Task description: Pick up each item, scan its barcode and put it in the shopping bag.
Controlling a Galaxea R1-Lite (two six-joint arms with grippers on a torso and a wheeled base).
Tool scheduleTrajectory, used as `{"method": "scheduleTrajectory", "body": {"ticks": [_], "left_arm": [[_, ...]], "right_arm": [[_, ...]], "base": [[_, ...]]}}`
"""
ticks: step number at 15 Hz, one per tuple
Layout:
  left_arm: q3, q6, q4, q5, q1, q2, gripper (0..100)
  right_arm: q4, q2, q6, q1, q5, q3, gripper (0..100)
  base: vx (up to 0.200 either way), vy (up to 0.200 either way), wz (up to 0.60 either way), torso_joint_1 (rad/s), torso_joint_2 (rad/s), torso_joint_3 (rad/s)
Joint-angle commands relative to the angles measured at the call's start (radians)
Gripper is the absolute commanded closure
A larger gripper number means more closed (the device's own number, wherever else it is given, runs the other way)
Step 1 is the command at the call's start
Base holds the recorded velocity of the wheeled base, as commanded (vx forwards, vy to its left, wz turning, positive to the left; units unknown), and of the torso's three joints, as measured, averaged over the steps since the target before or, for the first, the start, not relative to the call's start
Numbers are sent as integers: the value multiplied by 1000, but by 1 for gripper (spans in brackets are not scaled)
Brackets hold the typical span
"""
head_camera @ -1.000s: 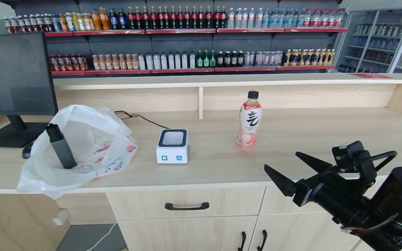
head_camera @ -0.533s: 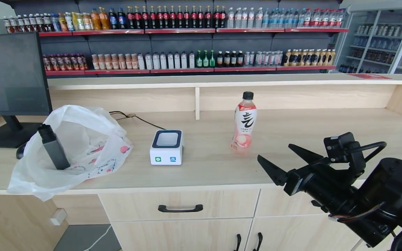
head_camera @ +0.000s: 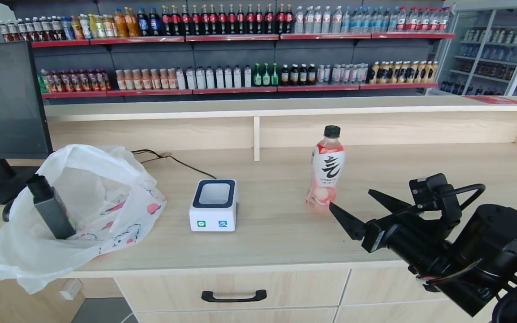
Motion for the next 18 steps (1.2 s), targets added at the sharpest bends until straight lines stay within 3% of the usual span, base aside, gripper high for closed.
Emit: {"method": "scheduleTrajectory", "body": {"ticks": [1,18], "left_arm": [[0,0,1,0,-1,0,0],[0,-2,1,2,-1,0,0]], "right_arm": [[-3,9,-2,2,1,-3,0],[-3,250,-14,-56,0,-242,0]], "base": [[0,0,0,0,0,0],[0,0,0,0,0,0]]}}
